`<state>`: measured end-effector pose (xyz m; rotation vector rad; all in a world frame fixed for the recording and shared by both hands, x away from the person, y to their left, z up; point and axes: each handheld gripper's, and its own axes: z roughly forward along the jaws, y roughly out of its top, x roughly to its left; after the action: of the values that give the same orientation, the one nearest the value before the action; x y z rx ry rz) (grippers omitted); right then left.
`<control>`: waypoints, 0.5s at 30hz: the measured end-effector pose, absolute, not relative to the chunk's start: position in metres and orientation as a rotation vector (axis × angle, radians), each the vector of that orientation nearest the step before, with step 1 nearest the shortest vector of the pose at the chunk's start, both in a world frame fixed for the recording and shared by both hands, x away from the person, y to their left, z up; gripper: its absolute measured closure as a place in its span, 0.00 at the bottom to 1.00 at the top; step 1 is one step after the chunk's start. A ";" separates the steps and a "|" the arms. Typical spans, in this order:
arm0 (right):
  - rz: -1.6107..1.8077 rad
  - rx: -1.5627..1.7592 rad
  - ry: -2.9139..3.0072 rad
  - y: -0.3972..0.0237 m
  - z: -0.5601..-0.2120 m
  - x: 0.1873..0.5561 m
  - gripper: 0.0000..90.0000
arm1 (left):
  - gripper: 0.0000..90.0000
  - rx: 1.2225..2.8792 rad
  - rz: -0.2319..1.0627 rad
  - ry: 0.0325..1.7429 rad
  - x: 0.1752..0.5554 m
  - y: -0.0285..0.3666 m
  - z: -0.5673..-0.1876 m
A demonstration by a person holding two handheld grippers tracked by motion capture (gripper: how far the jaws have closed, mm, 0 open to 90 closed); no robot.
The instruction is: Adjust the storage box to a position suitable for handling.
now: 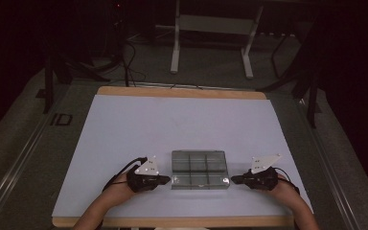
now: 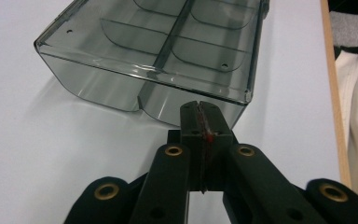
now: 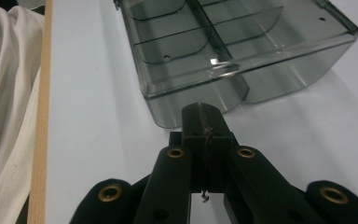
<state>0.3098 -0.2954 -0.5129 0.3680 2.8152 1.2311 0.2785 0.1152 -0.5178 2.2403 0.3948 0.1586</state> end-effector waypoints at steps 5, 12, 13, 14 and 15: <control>1.240 0.338 2.813 -0.291 -0.512 0.309 1.00 | 1.00 2.250 0.174 0.381 0.279 0.113 -0.516; 1.241 0.335 2.811 -0.290 -0.510 0.308 1.00 | 1.00 2.249 0.174 0.380 0.279 0.112 -0.515; 1.242 0.337 2.810 -0.290 -0.510 0.308 1.00 | 1.00 2.253 0.172 0.377 0.278 0.112 -0.514; 1.246 0.335 2.812 -0.290 -0.509 0.308 1.00 | 1.00 2.256 0.174 0.372 0.278 0.112 -0.514; 1.256 0.330 2.810 -0.290 -0.508 0.307 1.00 | 1.00 2.251 0.166 0.372 0.278 0.112 -0.514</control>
<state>0.3074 -0.2902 -0.5083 0.3304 2.8103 1.2557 0.2776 0.1115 -0.5141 2.2514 0.3720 0.1662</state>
